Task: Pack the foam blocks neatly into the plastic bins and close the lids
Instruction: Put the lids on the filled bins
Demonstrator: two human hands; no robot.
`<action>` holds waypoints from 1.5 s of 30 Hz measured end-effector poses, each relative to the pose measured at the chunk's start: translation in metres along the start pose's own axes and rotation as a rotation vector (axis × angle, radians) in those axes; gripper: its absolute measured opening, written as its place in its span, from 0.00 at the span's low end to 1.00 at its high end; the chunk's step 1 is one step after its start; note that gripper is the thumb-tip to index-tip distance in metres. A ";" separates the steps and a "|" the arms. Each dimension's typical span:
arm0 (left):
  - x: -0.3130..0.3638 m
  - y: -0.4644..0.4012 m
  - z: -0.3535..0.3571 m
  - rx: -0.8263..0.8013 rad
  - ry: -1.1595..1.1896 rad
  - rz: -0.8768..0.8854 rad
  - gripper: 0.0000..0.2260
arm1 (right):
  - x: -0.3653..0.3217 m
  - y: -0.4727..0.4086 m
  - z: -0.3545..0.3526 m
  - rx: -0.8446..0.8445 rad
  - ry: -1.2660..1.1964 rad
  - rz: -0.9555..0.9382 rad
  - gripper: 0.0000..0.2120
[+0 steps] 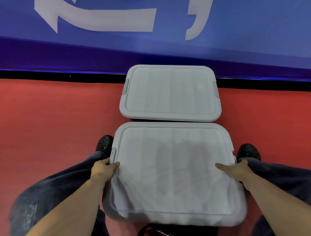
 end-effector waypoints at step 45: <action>0.024 -0.029 0.029 0.033 -0.144 -0.013 0.57 | -0.025 0.018 0.011 0.158 0.368 -0.224 0.50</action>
Point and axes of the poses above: each hand's wrist, its own y-axis away from the middle knuckle, its own z-axis out of the palm, x = y × z, the point moved 2 cm from there along -y, towards the middle knuckle, and after that the axes turned 5 degrees about y, right-handed, at the moved point
